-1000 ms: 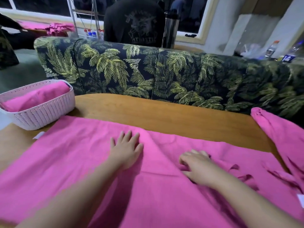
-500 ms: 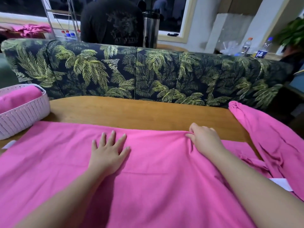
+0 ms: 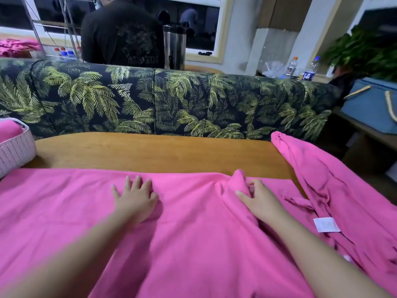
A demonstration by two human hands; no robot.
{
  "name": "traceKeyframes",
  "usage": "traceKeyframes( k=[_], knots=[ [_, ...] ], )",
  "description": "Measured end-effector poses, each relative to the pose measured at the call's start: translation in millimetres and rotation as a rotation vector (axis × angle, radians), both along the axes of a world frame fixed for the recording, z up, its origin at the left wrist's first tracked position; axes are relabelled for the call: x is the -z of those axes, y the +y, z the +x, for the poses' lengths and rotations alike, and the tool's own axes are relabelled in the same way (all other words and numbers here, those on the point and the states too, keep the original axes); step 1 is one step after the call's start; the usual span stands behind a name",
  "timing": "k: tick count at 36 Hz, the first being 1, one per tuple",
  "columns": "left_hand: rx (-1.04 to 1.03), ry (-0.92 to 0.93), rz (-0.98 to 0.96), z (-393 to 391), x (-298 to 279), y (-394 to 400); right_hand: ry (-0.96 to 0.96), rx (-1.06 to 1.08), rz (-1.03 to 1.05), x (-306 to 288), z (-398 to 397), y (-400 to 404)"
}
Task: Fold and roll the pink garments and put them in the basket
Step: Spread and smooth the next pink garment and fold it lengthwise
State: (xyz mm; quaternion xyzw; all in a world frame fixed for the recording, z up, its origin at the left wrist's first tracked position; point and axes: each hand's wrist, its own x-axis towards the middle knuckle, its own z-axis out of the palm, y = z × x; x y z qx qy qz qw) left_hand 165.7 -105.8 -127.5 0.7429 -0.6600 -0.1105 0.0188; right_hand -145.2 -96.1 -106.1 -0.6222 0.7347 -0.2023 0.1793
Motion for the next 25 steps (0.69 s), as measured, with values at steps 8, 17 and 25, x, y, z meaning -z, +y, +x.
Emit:
traceKeyframes(
  k=[8, 17, 25],
  knots=[
    [0.255, 0.045, -0.075, -99.4, 10.9, 10.9, -0.201, 0.145, -0.03, 2.1, -6.3, 16.9],
    [0.298, -0.036, -0.081, -98.4, 12.8, 14.0, -0.194, 0.059, -0.061, 10.4, -2.4, 19.9],
    [0.295, -0.065, -0.072, -96.4, 14.8, 13.5, -0.161, 0.184, -0.273, 1.0, -35.4, 25.0]
  ],
)
